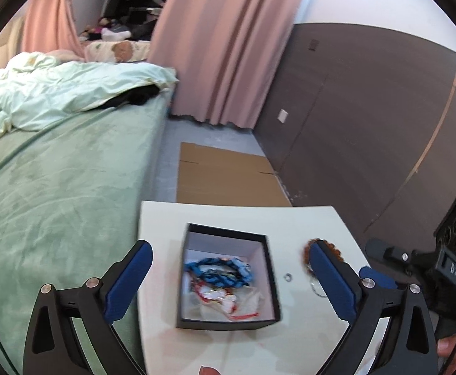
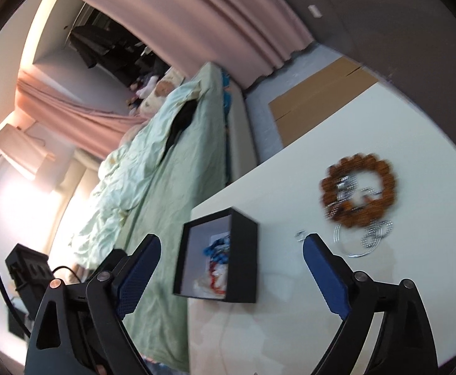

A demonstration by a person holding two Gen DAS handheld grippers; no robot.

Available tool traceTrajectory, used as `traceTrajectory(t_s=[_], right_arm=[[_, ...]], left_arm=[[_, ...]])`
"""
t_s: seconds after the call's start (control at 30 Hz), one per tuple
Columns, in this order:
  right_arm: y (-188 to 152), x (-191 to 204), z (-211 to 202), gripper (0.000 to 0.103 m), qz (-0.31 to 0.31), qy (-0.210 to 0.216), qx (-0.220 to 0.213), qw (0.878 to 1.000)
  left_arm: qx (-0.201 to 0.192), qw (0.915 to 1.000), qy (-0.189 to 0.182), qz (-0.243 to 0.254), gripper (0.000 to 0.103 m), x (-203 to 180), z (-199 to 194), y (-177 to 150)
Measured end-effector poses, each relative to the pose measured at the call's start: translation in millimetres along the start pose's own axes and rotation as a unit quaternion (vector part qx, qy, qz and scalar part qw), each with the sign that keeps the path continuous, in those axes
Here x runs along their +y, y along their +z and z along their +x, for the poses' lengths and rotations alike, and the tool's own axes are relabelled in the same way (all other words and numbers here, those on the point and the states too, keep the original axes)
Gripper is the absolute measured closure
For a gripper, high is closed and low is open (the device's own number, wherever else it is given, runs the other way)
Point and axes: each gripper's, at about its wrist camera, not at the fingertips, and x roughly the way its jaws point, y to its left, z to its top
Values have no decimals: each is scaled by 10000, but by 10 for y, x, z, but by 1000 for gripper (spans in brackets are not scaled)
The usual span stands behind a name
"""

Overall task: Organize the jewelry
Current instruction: 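Reach the left gripper to the brown bead bracelet and grasp it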

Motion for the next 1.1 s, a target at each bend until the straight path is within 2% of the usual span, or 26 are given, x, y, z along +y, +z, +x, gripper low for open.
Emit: traceTrajectory(t_s=[0.27,0.37,0.47,0.6,0.9,1.1], right_arm=[[73,-241,-254,8,141,-180,-143,9996],[91,-332,-360,0,188,-284,-217,9992],[113,-445,-530,0,268,-632,-490,9964],[173,-656,-738,0,484,-770,-692,9934],[257,-938,-919,0,680,-1023,-743,9896],[293,-1058,-884,0,792,-1263,-589,9871]], left_arm=[[17,9995,-243,183,2,-292,60,-101],[76,9991,-296,284,2,-382,95,-135],[142,9984,-346,431,2,-486,147,-181],[247,9971,-417,588,2,-616,207,-235],[574,9911,-524,1080,2,-900,410,-354],[763,9859,-628,1351,15,-1095,576,-406]])
